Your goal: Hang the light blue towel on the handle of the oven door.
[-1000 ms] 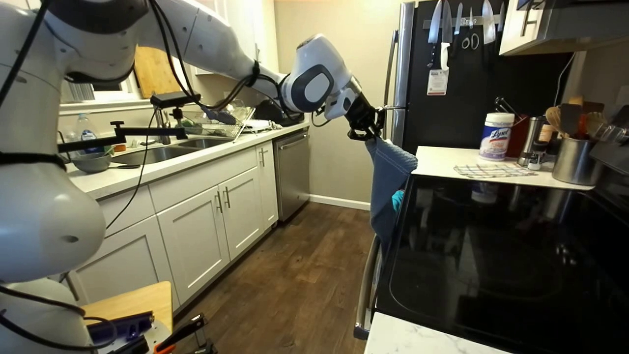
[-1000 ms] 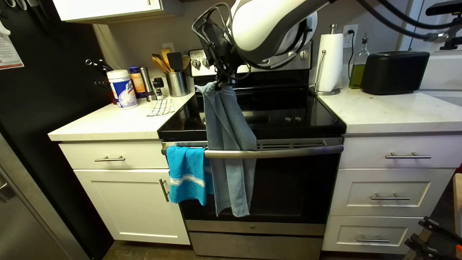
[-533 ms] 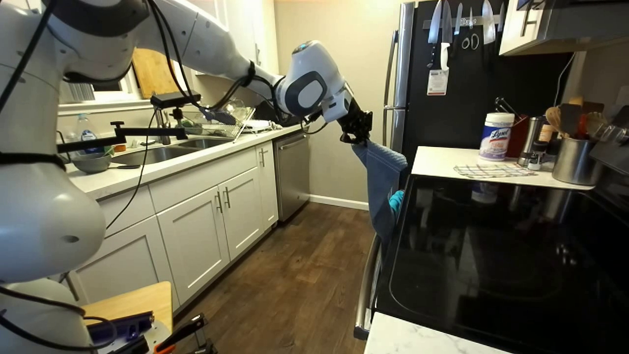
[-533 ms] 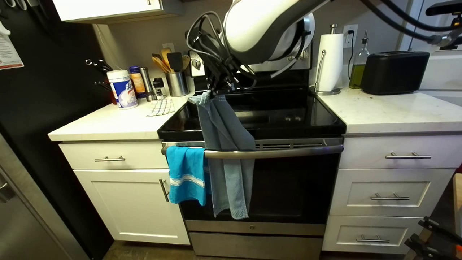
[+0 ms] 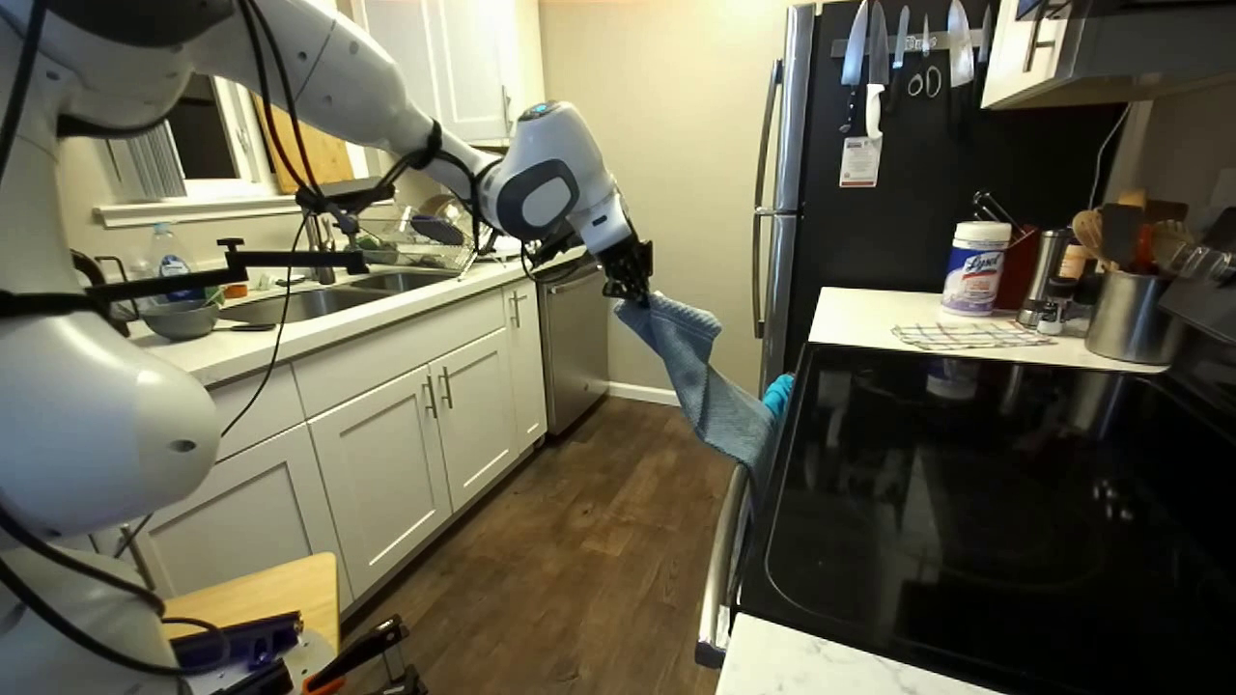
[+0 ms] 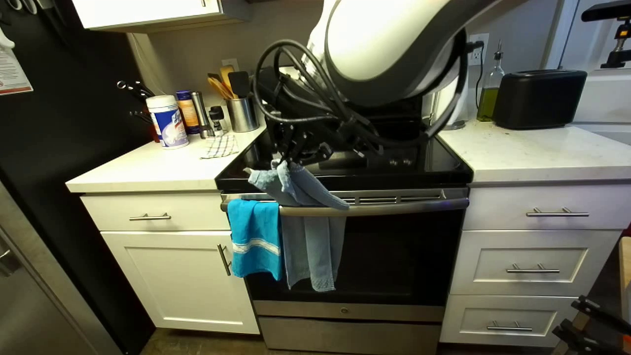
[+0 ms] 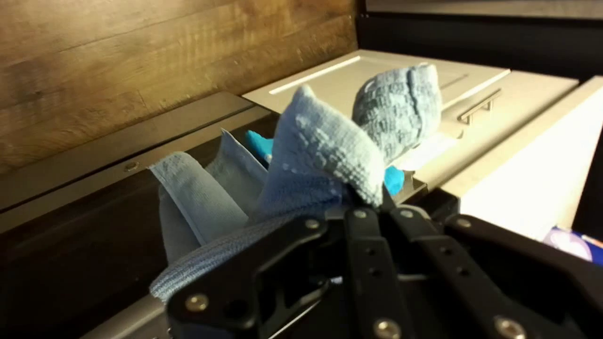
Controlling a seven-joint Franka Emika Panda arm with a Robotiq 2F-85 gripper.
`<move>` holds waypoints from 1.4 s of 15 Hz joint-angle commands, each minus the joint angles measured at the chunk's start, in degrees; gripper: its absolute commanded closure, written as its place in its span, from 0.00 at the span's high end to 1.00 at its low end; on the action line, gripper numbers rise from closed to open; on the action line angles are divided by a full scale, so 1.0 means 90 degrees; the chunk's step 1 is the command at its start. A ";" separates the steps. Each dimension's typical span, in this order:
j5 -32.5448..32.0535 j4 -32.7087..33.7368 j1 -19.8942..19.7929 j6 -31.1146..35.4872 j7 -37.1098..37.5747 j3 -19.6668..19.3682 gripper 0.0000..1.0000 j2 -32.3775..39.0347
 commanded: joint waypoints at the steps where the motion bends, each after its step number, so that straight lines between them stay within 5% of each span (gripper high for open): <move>1: 0.0378 -0.0718 0.0785 -0.0275 -0.1230 -0.0309 0.01 0.0723; 7: 0.1660 -0.0414 0.0564 -0.2224 -0.3228 -0.0616 0.01 0.0323; 12: 0.2308 -0.0090 0.0406 -0.3781 -0.3911 -0.1216 0.01 -0.0400; 13: 0.2372 0.0019 0.0301 -0.4090 -0.3967 -0.1254 0.05 -0.0523; 14: 0.2405 0.0119 0.0216 -0.4292 -0.4000 -0.1283 0.30 -0.0687; 16: 0.2523 0.0362 -0.0010 -0.4680 -0.4026 -0.1277 0.32 -0.0945; 21: 0.2847 0.1041 -0.0507 -0.5230 -0.4043 -0.1246 0.65 -0.1588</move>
